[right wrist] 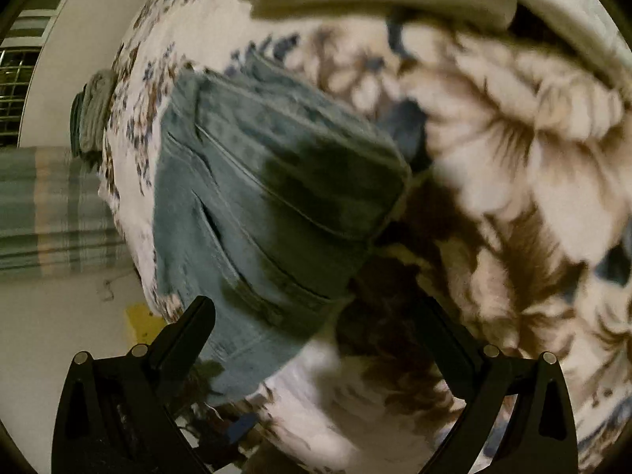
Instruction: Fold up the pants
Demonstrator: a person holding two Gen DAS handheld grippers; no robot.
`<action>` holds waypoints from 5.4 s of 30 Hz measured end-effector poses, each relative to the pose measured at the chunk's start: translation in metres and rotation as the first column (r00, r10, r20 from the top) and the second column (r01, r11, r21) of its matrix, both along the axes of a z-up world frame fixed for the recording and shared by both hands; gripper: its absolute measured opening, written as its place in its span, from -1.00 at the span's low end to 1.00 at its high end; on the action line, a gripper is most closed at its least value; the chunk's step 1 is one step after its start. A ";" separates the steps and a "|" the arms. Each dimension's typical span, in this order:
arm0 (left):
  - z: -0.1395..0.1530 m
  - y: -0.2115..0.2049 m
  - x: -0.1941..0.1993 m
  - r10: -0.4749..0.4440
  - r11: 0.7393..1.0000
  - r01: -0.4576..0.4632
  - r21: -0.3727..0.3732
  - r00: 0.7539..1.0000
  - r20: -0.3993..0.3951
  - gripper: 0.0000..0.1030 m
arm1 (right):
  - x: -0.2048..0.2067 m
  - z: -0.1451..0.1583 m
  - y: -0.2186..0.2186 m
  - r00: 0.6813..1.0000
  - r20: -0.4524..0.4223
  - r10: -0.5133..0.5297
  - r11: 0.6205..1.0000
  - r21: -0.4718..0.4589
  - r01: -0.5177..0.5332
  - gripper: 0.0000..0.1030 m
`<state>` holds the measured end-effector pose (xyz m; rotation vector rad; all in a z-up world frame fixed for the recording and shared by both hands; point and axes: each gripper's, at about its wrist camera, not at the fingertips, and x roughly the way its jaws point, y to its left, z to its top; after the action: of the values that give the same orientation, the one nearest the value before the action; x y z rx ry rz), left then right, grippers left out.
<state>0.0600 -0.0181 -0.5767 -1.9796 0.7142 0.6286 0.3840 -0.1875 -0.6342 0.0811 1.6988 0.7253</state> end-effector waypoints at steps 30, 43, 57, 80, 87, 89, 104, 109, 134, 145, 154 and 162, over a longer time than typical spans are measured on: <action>0.004 0.062 0.006 0.227 0.961 -0.230 0.151 0.973 0.033 -0.40 | 0.032 -0.018 0.004 0.977 0.021 -0.211 0.951 0.234 0.200 -0.45; 0.126 0.110 0.035 -0.102 0.931 0.102 0.352 0.995 -0.021 -0.43 | -0.001 0.070 -0.014 0.927 -0.044 -0.373 0.899 0.231 0.372 -0.65; 0.247 0.121 0.269 -0.576 0.757 0.475 0.449 0.810 0.114 -0.43 | 0.064 0.240 -0.108 0.683 0.077 -0.727 0.668 0.313 0.676 -0.67; 0.064 0.086 0.494 -0.905 0.346 0.775 0.529 0.424 -0.029 -0.42 | 0.159 0.063 -0.140 0.387 0.084 -0.918 0.393 0.317 0.863 -0.67; 0.066 0.091 0.460 -0.884 0.389 0.752 0.532 0.468 -0.016 -0.42 | 0.161 0.052 -0.135 0.415 0.110 -0.903 0.428 0.323 0.844 -0.67; 0.066 0.092 0.454 -0.881 0.392 0.752 0.530 0.473 -0.018 -0.42 | 0.161 0.049 -0.135 0.423 0.111 -0.899 0.436 0.316 0.843 -0.67; 0.110 0.055 0.445 -0.876 0.004 0.791 0.611 0.297 -0.379 -0.08 | 0.151 0.048 -0.136 0.538 0.199 -0.819 0.568 0.148 0.810 0.04; 0.123 0.031 0.435 -0.790 -0.206 0.784 0.585 0.220 -0.573 0.24 | 0.142 0.074 -0.119 0.620 0.355 -0.699 0.664 0.000 0.748 0.31; 0.364 0.018 0.329 -0.676 -0.421 0.629 0.654 0.264 -0.688 0.51 | 0.004 0.376 -0.063 0.497 0.764 -0.411 0.647 -0.140 0.750 1.00; 0.482 -0.005 0.223 -0.689 -0.413 0.547 0.729 0.336 -0.642 0.51 | -0.118 0.526 -0.071 0.424 0.817 -0.390 0.703 -0.033 0.710 1.00; 0.528 -0.019 0.157 -0.692 -0.419 0.505 0.755 0.360 -0.625 0.51 | -0.204 0.595 -0.080 0.386 0.846 -0.368 0.737 0.013 0.675 1.00; 0.551 -0.021 0.127 -0.693 -0.438 0.468 0.768 0.368 -0.620 0.64 | -0.246 0.635 -0.086 0.355 0.859 -0.370 0.731 0.033 0.681 1.00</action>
<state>0.1869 -0.0387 -0.0261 0.0218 0.8091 -0.0095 0.1379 -0.2735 0.0012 0.0426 0.7204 -0.1035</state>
